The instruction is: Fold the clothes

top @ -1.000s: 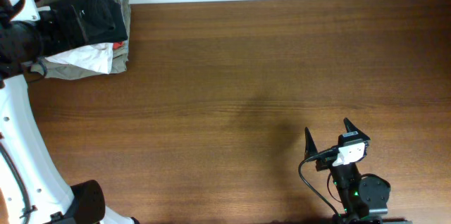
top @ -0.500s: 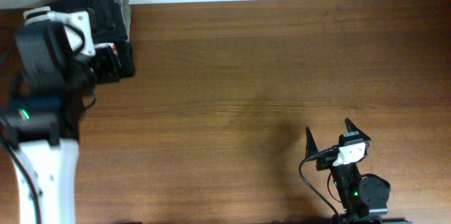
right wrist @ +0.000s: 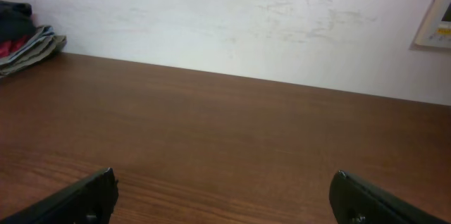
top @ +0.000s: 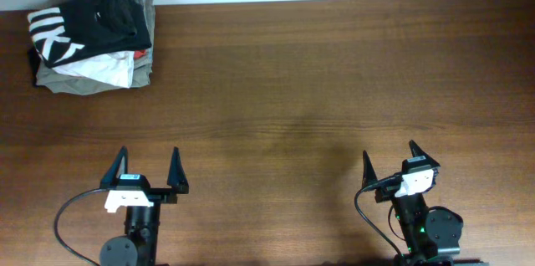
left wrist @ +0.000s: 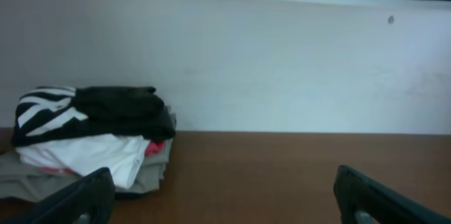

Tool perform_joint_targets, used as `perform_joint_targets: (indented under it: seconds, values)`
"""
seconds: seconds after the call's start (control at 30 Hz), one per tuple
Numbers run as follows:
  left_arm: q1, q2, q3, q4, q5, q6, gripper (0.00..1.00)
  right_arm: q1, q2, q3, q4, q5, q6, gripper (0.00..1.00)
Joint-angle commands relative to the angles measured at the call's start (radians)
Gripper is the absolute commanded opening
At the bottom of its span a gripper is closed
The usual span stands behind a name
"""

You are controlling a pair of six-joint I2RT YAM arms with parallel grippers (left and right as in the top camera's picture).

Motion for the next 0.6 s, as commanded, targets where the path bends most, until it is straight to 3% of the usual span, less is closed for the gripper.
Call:
perform_joint_targets:
  seconds: [0.0, 0.07, 0.57]
  values:
    - [-0.002, -0.011, -0.021, -0.060, -0.039, 0.009, 0.99, 0.007, -0.007, -0.005, -0.005, 0.005, 0.005, 0.99]
    - [-0.002, -0.011, -0.021, -0.213, -0.069, 0.008, 0.99, 0.007, -0.007, -0.005, -0.005, 0.005, 0.005, 0.98]
    - [-0.002, -0.011, -0.021, -0.209, -0.069, 0.008, 0.99, 0.007, -0.007, -0.005, -0.005, 0.005, 0.005, 0.99]
